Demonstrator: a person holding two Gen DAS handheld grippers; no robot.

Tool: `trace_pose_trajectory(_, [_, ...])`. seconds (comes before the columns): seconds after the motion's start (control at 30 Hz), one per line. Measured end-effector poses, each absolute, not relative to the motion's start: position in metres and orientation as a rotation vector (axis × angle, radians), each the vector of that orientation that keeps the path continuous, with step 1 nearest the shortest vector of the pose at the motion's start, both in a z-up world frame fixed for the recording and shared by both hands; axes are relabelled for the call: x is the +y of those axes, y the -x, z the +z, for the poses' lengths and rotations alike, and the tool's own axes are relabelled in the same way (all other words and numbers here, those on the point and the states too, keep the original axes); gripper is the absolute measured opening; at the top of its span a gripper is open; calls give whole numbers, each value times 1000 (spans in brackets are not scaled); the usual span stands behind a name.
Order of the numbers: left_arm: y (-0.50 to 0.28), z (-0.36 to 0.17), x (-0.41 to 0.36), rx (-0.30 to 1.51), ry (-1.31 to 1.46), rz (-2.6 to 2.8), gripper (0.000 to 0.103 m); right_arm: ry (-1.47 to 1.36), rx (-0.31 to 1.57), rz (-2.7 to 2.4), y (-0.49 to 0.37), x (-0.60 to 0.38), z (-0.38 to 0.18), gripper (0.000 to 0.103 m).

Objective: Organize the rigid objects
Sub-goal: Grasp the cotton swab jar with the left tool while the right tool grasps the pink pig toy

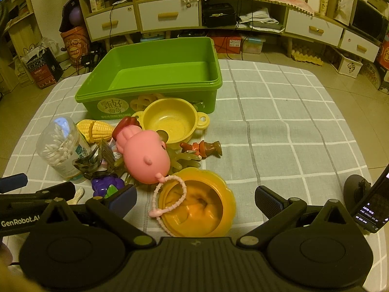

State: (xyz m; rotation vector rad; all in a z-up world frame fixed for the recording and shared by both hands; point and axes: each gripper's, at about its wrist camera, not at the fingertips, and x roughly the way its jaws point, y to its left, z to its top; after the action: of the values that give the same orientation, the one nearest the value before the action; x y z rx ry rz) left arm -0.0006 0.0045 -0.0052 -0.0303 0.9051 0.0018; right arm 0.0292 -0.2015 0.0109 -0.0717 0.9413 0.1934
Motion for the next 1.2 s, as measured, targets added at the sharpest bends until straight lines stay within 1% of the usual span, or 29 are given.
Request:
trace_pose_trajectory(0.63, [-4, -5, 14, 914, 45, 0, 101, 72, 942, 195, -29, -201, 10, 82])
trace_pose_trajectory(1.03, [-14, -8, 31, 897, 120, -62, 101, 47, 904, 272, -34, -192, 10, 82])
trace_pose_trajectory(1.2, [-14, -12, 34, 834, 111, -35, 101, 46, 876, 293, -40, -186, 8, 82])
